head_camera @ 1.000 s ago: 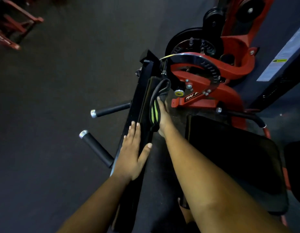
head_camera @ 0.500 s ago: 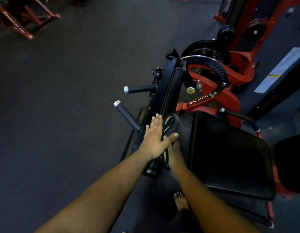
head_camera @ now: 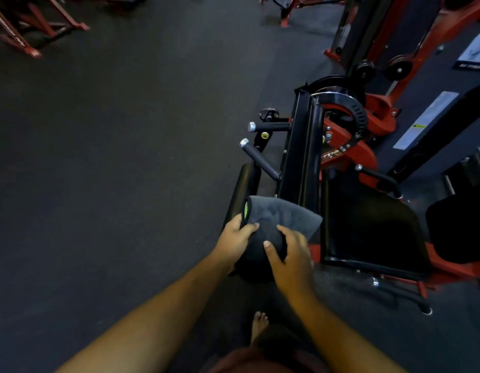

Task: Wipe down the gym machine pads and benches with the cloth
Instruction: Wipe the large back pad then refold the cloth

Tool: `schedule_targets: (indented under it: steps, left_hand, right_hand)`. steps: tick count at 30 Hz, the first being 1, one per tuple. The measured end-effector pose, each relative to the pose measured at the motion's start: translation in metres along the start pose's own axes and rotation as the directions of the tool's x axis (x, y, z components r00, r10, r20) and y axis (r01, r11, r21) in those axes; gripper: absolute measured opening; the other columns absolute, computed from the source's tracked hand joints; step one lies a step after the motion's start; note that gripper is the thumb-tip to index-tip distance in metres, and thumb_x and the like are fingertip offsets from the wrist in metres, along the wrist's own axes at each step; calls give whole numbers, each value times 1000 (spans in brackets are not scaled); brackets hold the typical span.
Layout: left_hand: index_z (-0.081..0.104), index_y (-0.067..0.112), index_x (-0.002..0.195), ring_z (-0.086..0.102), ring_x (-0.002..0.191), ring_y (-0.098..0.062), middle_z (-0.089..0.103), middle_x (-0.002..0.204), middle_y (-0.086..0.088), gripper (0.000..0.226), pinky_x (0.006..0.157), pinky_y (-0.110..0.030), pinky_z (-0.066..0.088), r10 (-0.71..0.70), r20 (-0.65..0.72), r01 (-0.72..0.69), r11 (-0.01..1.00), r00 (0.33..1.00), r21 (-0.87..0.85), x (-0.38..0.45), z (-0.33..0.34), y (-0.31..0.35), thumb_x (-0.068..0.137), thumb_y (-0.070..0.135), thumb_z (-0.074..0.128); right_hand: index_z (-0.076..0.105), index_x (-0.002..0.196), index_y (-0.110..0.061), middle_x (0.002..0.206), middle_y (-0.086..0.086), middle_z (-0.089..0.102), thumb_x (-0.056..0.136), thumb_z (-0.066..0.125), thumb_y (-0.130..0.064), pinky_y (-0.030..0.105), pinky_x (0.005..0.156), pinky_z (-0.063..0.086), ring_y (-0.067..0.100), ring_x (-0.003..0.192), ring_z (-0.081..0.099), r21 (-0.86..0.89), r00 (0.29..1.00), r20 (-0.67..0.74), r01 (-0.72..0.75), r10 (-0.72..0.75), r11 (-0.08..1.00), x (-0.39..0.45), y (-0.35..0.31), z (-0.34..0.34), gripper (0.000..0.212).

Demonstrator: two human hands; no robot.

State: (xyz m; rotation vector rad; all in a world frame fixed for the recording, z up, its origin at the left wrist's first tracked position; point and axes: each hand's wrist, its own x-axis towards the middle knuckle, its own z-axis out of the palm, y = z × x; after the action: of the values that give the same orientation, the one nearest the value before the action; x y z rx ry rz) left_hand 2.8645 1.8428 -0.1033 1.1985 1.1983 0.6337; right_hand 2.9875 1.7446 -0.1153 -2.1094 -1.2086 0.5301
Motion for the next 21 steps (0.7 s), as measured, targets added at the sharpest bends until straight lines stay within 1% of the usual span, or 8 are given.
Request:
schedule_targets:
  steps: [3, 5, 7, 8, 11, 13, 17, 21]
  left_hand:
    - [68, 25, 118, 68, 112, -19, 73, 118, -1, 25, 100, -41, 55, -57, 3, 57, 998, 998, 20, 1, -30, -15, 97, 13, 62]
    - [69, 24, 117, 69, 110, -20, 74, 118, -4, 26, 96, -38, 56, -117, 1, 117, 993, 993, -16, 4, -45, -25, 97, 9, 60]
    - [69, 22, 116, 71, 107, -23, 74, 116, -8, 26, 92, -39, 57, -200, -30, 197, 977, 979, -85, 11, -57, -33, 98, 7, 58]
    - [70, 21, 115, 71, 105, -26, 75, 113, -9, 25, 93, -43, 57, -246, -50, 239, 963, 968, -123, 20, -62, -36, 98, 7, 58]
    - [69, 18, 119, 72, 103, -31, 78, 105, -9, 23, 91, -46, 58, -349, -46, 329, 914, 936, -239, 43, -74, -38, 100, 12, 58]
    - [68, 21, 120, 73, 104, -31, 78, 108, -7, 22, 89, -45, 58, -387, -18, 368, 889, 922, -274, 58, -80, -35, 102, 16, 56]
    - [65, 21, 122, 71, 104, -31, 75, 111, -9, 22, 84, -41, 57, -450, 2, 433, 858, 893, -276, 95, -91, -34, 105, 18, 53]
    - [66, 26, 118, 70, 99, -26, 76, 104, -3, 25, 76, -35, 56, -492, 53, 491, 842, 869, -225, 150, -99, -56, 104, 14, 50]
  right_hand:
    - [57, 134, -23, 132, -1, 53, 95, 66, -43, 34, 98, 45, 15, 118, 53, 181, 994, 79, -89, 76, 979, 4, -3, 34, 44]
    - [54, 132, -27, 133, 0, 54, 88, 67, -59, 40, 102, 50, 21, 123, 56, 318, 961, 198, -250, 194, 915, 11, -2, 59, 56]
    - [44, 144, -29, 144, 3, 52, 76, 64, -79, 48, 107, 50, 25, 130, 55, 451, 895, 326, -429, 304, 783, 22, 4, 85, 87]
    - [35, 152, -30, 151, 3, 48, 78, 63, -79, 50, 110, 48, 26, 134, 52, 489, 852, 399, -511, 339, 707, 32, 6, 96, 94]
    - [23, 160, -32, 153, -2, 43, 88, 60, -70, 46, 114, 45, 28, 140, 47, 536, 735, 573, -671, 363, 513, 57, 9, 123, 90]
    - [30, 158, -34, 153, 0, 48, 74, 64, -84, 49, 109, 50, 28, 135, 53, 529, 676, 641, -733, 364, 428, 72, 13, 138, 103]
    - [46, 146, -27, 140, 6, 60, 54, 76, -89, 52, 99, 56, 28, 119, 64, 565, 681, 576, -731, 452, 382, 105, 33, 165, 115]
    - [37, 152, -30, 142, 0, 54, 75, 74, -71, 49, 108, 49, 24, 124, 57, 532, 648, 519, -756, 558, 382, 136, 39, 188, 94]
